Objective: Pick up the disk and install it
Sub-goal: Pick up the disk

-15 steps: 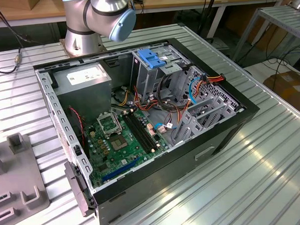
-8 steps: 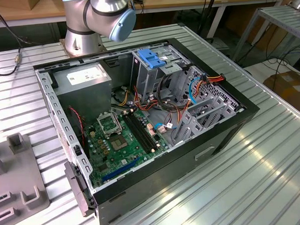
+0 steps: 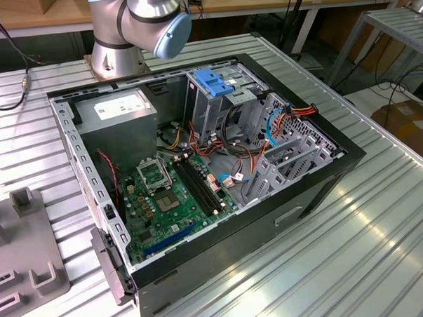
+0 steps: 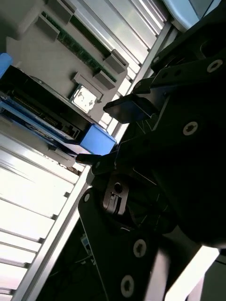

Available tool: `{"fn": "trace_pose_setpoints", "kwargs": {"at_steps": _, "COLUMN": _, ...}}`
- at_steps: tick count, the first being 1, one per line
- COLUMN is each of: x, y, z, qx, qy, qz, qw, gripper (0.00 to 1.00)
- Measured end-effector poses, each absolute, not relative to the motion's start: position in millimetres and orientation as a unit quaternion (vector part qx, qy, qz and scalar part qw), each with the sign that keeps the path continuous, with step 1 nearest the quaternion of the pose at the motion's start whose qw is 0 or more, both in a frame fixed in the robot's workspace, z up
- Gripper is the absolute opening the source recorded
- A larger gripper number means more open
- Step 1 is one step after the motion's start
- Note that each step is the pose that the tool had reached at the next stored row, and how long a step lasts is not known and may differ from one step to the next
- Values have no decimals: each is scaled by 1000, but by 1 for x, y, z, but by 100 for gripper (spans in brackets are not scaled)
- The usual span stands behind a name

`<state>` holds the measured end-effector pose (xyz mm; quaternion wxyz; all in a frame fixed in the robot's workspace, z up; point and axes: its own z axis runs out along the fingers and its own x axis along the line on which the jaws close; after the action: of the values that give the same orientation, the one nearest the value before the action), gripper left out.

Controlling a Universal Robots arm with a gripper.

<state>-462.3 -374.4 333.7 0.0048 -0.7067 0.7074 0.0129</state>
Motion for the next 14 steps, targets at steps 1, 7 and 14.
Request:
{"fn": "trace_pose_setpoints", "kwargs": {"at_steps": 1, "x": -462, "y": -374, "z": 331, "qx": -707, "qy": 707, "qz": 13, "qw": 5, "gripper": 54}}
{"fn": "trace_pose_setpoints", "kwargs": {"at_steps": 7, "x": -462, "y": -374, "z": 318, "qx": -707, "qy": 707, "qz": 13, "qw": 5, "gripper": 54}}
{"fn": "trace_pose_setpoints", "kwargs": {"at_steps": 14, "x": -463, "y": -374, "z": 302, "qx": -707, "qy": 707, "qz": 13, "qw": 5, "gripper": 54}}
